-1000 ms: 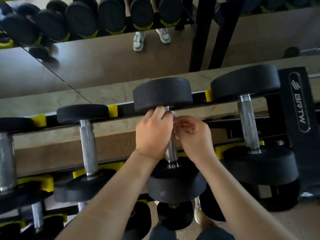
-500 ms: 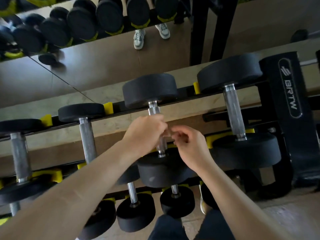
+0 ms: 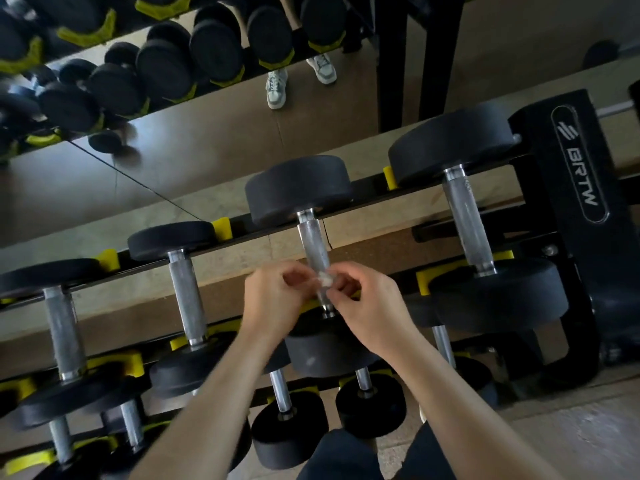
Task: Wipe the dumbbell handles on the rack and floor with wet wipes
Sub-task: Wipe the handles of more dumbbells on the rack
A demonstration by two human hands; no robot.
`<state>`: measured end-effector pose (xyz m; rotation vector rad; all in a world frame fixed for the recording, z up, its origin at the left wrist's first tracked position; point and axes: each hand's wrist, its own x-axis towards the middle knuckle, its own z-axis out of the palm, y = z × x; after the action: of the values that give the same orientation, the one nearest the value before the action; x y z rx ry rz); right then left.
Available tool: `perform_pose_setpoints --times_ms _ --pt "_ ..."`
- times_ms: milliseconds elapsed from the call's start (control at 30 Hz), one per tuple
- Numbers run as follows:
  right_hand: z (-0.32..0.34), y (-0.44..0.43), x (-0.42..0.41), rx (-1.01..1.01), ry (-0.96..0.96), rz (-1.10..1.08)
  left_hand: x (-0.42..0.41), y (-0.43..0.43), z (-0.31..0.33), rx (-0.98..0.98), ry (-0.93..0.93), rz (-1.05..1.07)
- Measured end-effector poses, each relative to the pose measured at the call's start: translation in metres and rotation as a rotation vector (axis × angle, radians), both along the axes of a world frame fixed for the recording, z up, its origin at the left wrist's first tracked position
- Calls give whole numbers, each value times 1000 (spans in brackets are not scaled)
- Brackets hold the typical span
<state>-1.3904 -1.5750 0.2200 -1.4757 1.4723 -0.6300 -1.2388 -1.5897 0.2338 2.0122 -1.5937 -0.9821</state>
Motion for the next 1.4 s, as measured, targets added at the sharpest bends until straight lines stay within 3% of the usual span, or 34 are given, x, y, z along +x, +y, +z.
perform_pose_setpoints --times_ms 67,200,267,333,467,533,633,700,767,833,967,1100,1200,1400 --pt "0 -2 4 -17 45 25 1 6 -5 108 -18 34" --pt "0 -3 8 -12 87 27 10 5 -9 233 -86 -123" --pt "2 -5 8 12 57 5 9 3 -10 123 -31 -68" --pt "1 -7 7 9 3 -51 1 -3 -8 -31 119 151" --pt "2 -7 2 20 -75 -120 -10 -14 -9 -184 160 314" --pt "4 -6 -2 35 -94 -90 -11 -4 -7 -130 122 227" --pt "12 -7 -12 104 -118 31 -17 10 -1 62 -83 18" --pt "21 -9 -24 167 -118 166 -24 14 10 254 -176 -15" --pt "34 -12 -41 211 -103 308 -34 17 22 292 -173 5" --pt "51 -13 -64 261 -158 358 -50 25 41 185 34 136" --pt "98 -10 -117 458 -571 151 -115 46 88 2 502 374" --pt "128 1 -155 318 -451 128 -171 69 113 -127 680 546" --pt "143 10 -174 300 -489 86 -197 80 132 -118 995 763" --pt "167 24 -197 470 -1043 -127 -211 100 151 -132 1300 833"
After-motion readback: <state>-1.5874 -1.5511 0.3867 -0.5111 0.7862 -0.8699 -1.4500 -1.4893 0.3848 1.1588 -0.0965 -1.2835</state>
